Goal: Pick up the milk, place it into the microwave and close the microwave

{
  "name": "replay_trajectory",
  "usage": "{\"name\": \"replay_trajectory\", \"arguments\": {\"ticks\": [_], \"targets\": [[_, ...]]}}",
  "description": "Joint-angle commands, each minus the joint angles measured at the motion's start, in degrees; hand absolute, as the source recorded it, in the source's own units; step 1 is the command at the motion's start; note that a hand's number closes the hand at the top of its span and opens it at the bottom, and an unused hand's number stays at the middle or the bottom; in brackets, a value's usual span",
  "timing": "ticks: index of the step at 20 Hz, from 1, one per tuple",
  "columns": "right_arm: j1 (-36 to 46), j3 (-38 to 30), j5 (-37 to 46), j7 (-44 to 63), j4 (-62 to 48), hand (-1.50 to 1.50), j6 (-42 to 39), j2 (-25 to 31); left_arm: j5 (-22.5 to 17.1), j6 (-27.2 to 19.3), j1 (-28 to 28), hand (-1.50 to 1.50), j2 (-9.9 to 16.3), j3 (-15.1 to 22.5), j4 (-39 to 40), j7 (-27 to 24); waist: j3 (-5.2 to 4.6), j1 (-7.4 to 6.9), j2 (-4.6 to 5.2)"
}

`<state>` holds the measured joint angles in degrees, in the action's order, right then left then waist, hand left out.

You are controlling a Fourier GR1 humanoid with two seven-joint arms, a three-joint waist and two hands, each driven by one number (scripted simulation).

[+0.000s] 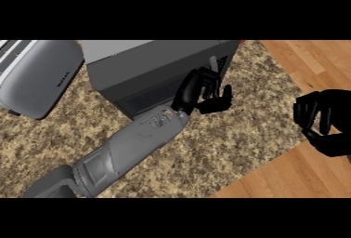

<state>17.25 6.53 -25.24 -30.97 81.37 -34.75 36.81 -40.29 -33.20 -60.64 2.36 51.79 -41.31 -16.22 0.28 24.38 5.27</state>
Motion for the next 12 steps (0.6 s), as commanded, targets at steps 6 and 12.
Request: {"name": "replay_trajectory", "arguments": {"ticks": [6, 12], "targets": [[0.7, 4.2, -0.7, -0.9, 6.3, 1.50, -5.4, 0.5, -1.0, -1.1, -4.1, 1.50, -2.2, 0.0, 0.8, -1.4, 0.18, 2.44, 0.14], [0.4, 5.5, -1.8, 0.7, 9.8, 1.50, -4.8, 0.6, -2.3, -3.0, -3.6, 1.50, -2.2, 0.0, 0.8, -1.8, 0.22, 4.05, 0.08]]}}
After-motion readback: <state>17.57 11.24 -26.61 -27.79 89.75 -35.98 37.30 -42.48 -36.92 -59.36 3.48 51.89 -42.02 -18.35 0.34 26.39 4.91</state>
